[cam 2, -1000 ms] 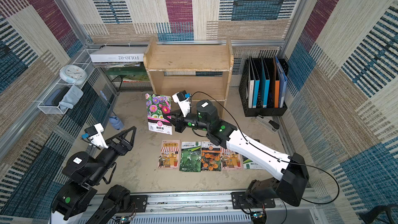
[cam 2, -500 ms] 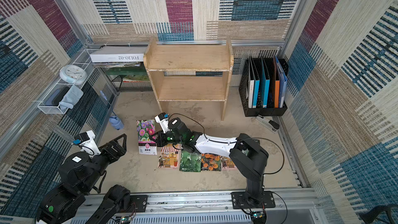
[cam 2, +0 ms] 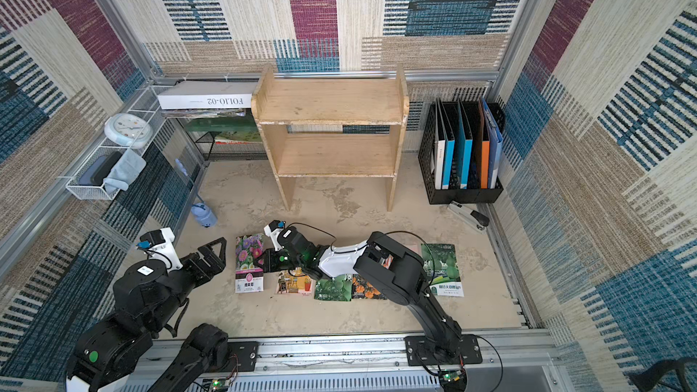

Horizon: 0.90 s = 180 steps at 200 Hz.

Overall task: Take the seed bag off the shelf
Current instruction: Place the seed packet at the center of the board.

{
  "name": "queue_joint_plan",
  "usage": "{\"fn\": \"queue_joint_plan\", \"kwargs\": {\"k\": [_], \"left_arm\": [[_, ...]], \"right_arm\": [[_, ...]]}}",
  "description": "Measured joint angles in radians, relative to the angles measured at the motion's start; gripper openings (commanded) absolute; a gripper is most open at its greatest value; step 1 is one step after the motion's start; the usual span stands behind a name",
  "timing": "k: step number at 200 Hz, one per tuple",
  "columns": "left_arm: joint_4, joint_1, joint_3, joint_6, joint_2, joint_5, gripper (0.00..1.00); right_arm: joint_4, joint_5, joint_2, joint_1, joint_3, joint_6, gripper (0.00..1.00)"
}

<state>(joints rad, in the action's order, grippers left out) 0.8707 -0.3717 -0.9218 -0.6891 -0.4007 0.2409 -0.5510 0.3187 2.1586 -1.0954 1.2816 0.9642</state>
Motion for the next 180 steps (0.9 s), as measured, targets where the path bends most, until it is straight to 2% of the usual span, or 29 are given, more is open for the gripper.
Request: {"fn": "queue_joint_plan", "kwargs": {"k": [53, 97, 137, 164, 171, 180], "left_arm": [[0.002, 0.000, 0.008, -0.004, -0.008, -0.012, 0.99], [0.003, 0.000, 0.014, -0.006, -0.008, -0.027, 0.99], [0.005, 0.000, 0.021, -0.008, -0.006, -0.031, 0.99], [0.006, 0.000, 0.021, -0.008, -0.003, -0.031, 0.99], [0.006, 0.000, 0.021, -0.008, -0.001, -0.031, 0.99], [0.006, 0.000, 0.021, -0.008, 0.000, -0.030, 0.99]], "right_arm": [[0.021, 0.003, 0.061, 0.000, 0.037, 0.065, 0.00], [0.169, -0.029, 0.083, -0.001, 0.111, 0.085, 0.00], [0.309, -0.057, 0.092, -0.001, 0.140, 0.093, 0.24], [0.329, -0.063, 0.090, -0.001, 0.153, 0.092, 0.37], [0.330, -0.064, 0.090, -0.001, 0.154, 0.092, 0.44], [0.331, -0.064, 0.089, -0.001, 0.157, 0.092, 0.49]]}}
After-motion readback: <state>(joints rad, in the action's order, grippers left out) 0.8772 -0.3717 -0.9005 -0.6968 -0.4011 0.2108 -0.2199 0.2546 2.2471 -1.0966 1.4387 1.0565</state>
